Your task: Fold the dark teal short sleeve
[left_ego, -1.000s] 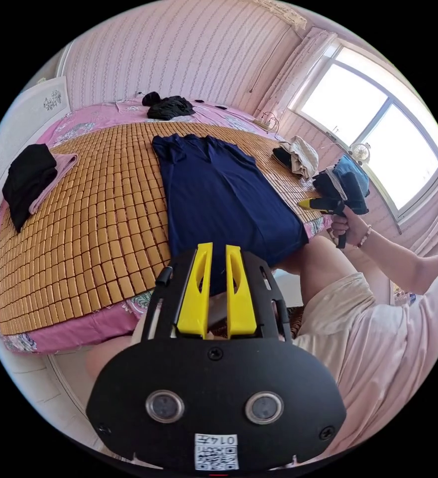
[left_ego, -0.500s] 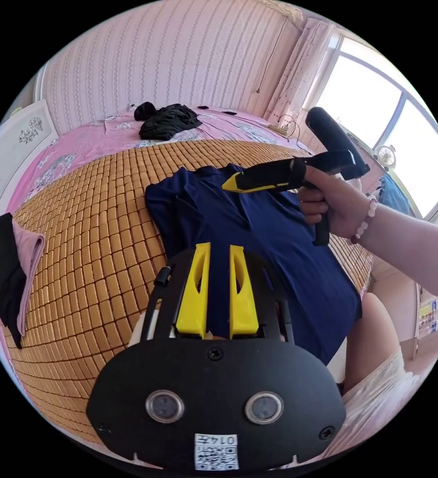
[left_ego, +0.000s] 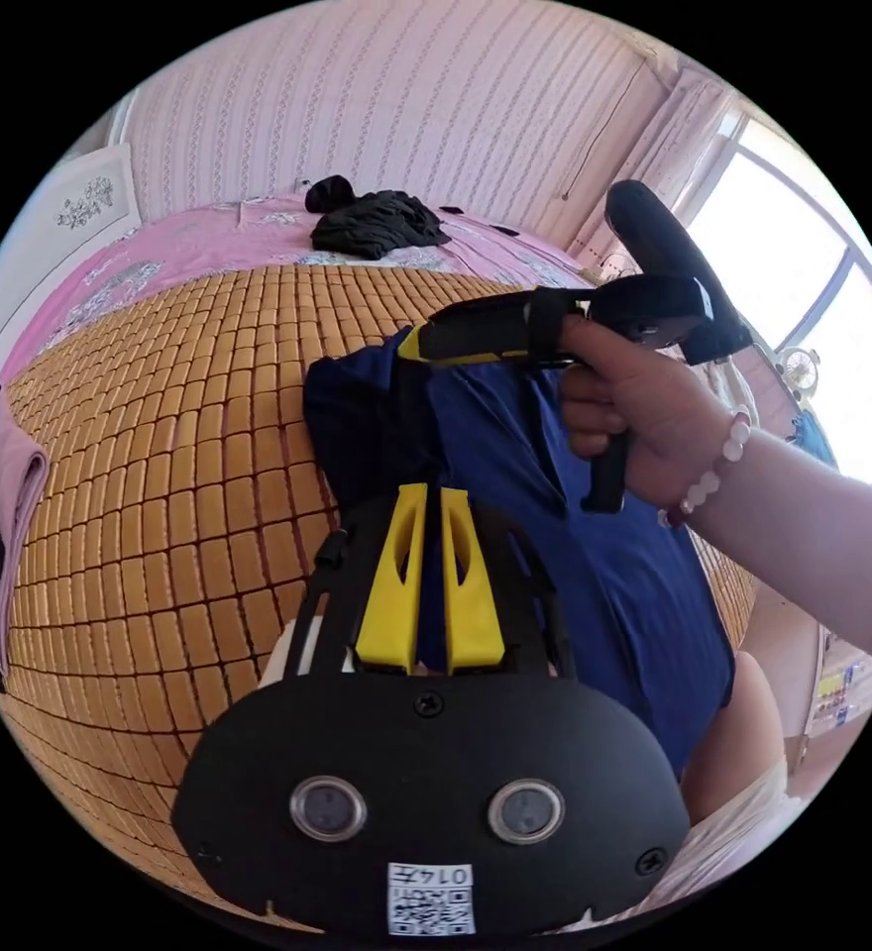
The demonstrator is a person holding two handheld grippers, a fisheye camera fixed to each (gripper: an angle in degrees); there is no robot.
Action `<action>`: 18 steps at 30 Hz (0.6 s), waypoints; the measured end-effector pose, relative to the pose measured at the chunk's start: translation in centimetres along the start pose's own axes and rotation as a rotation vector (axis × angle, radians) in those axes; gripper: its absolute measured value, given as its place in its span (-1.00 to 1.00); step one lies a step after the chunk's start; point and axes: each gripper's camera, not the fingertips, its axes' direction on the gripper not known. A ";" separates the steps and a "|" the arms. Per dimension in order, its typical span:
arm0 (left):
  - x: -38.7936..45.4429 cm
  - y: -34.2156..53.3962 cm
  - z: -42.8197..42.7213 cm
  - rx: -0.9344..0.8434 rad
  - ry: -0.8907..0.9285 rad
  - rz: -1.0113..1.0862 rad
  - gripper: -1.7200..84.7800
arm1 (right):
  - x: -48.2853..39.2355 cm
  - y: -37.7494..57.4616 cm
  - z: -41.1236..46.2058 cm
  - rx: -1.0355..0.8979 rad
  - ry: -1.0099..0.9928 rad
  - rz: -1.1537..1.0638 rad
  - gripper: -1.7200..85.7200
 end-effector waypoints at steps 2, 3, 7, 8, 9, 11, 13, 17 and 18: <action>-0.9 0.0 -1.9 0.050 0.012 -0.046 -0.92 | -2.5 -1.1 0.3 0.012 -0.093 -0.135 -0.93; -1.7 0.2 -3.2 0.074 -0.007 -0.086 -0.92 | -4.4 -1.7 1.0 0.005 -0.187 -0.242 -0.92; -5.1 2.7 -6.7 0.109 -0.086 -0.270 -0.87 | -8.3 -2.9 3.8 -0.140 -0.254 -0.372 -0.85; -5.6 3.0 -6.9 0.103 -0.091 -0.290 -0.87 | -8.8 -2.8 4.1 -0.149 -0.217 -0.381 -0.84; -6.5 3.6 -7.1 0.088 -0.098 -0.324 -0.86 | -9.0 -2.5 4.1 -0.141 -0.181 -0.389 -0.85; -7.6 4.1 -7.1 0.072 -0.089 -0.360 -0.85 | -9.1 -1.8 4.3 -0.144 -0.140 -0.407 -0.87; -8.1 3.6 -6.5 0.057 -0.074 -0.370 -0.85 | -9.1 -1.3 5.1 -0.200 -0.099 -0.416 -0.89; -7.1 0.9 -4.7 0.045 -0.077 -0.320 -0.82 | -9.0 -0.3 8.2 -0.347 -0.059 -0.380 -0.91; -6.8 -0.2 -3.8 0.033 -0.099 -0.302 -0.82 | -8.9 -0.2 8.9 -0.355 -0.054 -0.356 -0.91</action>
